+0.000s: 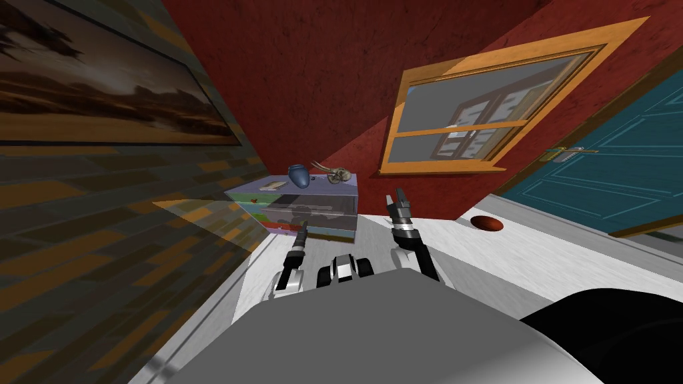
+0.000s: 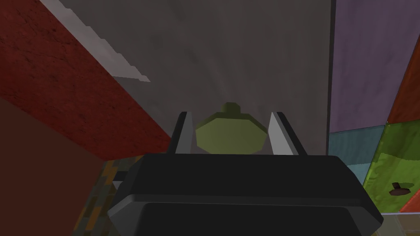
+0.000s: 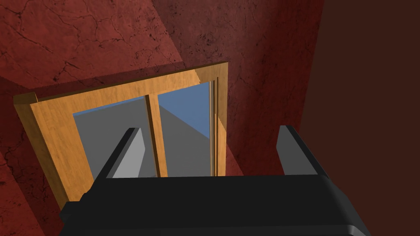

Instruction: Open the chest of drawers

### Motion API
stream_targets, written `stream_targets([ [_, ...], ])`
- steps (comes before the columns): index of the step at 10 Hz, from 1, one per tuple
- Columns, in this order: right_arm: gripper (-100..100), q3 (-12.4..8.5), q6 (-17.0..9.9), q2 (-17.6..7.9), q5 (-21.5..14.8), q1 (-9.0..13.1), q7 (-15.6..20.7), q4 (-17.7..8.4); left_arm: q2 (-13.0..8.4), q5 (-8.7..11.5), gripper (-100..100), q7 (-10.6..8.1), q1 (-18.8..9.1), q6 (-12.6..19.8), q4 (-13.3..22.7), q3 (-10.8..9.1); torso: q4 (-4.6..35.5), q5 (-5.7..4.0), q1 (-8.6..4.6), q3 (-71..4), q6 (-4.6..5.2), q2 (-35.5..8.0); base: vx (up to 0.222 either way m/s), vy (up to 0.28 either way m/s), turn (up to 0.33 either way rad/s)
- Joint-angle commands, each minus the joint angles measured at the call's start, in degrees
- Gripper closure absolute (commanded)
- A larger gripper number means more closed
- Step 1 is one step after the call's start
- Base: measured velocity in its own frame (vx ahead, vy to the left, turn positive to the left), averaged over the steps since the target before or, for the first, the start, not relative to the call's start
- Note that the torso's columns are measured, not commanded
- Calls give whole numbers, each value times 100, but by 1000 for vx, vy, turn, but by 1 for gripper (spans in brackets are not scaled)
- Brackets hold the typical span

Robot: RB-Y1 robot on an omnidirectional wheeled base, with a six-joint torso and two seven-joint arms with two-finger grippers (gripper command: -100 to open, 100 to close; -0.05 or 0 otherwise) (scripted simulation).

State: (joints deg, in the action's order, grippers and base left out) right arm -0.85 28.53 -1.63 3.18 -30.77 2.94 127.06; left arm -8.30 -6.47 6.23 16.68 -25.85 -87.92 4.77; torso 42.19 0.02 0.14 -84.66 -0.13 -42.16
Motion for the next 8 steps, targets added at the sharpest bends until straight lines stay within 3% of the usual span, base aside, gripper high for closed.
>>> stream_targets([
  [1,0,0,0,0,0,0,0,0,-51,3,100,-28,126,-23,-62,23,2,4,7,9,1,-9,-191,41,39],
  [5,0,0,0,0,0,0,0,0,-98,-1,100,-58,249,-64,-163,78,-1,1,1,-1,4,2,-157,47,22],
  [6,0,0,0,0,0,0,0,0,-154,15,-100,-107,223,179,-439,74,1,5,5,12,4,-15,-97,17,-12],
  [8,0,0,0,0,0,-2,0,0,-225,31,-100,-160,238,429,-710,68,-2,-6,-28,-15,13,28,-2,-22,-8],
])
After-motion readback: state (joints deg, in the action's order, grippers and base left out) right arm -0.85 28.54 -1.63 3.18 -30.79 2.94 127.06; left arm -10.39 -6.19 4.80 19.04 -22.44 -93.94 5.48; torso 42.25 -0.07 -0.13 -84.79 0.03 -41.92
